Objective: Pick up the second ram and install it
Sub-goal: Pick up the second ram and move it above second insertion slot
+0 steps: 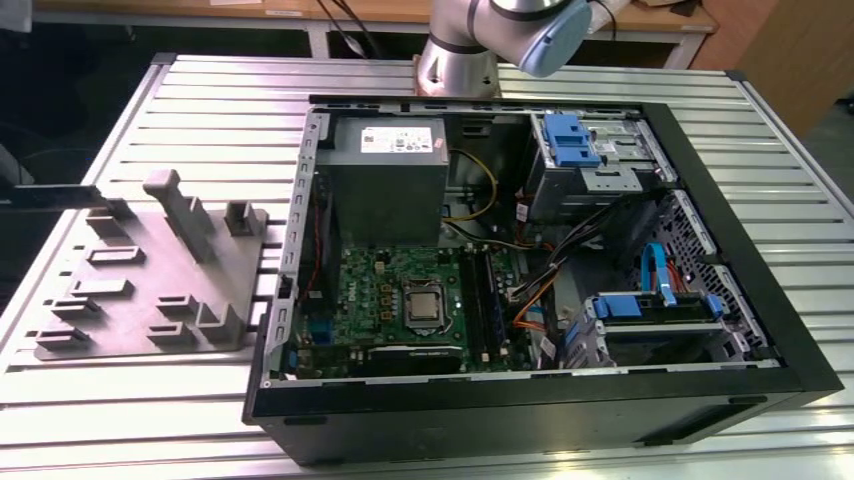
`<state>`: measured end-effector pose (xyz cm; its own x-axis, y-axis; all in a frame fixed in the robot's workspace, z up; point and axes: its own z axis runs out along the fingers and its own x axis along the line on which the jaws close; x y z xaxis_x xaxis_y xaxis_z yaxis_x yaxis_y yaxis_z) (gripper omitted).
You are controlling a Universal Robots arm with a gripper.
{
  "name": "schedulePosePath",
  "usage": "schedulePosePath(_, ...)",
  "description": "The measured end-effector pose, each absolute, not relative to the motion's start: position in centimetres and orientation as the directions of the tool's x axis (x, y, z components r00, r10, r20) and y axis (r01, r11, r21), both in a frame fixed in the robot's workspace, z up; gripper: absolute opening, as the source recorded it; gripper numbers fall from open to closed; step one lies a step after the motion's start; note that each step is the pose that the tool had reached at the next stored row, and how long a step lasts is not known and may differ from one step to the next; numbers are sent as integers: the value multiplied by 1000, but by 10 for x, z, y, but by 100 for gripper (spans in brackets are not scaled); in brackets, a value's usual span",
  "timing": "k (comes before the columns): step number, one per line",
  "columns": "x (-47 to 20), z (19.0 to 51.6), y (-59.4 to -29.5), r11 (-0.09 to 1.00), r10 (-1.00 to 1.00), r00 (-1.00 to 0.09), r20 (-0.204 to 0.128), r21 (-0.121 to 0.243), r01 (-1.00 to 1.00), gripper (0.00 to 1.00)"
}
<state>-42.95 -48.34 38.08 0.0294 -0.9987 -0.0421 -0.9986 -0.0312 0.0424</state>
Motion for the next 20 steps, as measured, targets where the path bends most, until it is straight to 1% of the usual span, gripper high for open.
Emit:
schedulePosePath(8,-430,406,-483,-27,-999,26,-42,43,-999,12)
schedulePosePath(20,-422,408,-483,-26,-999,24,-42,42,-999,12)
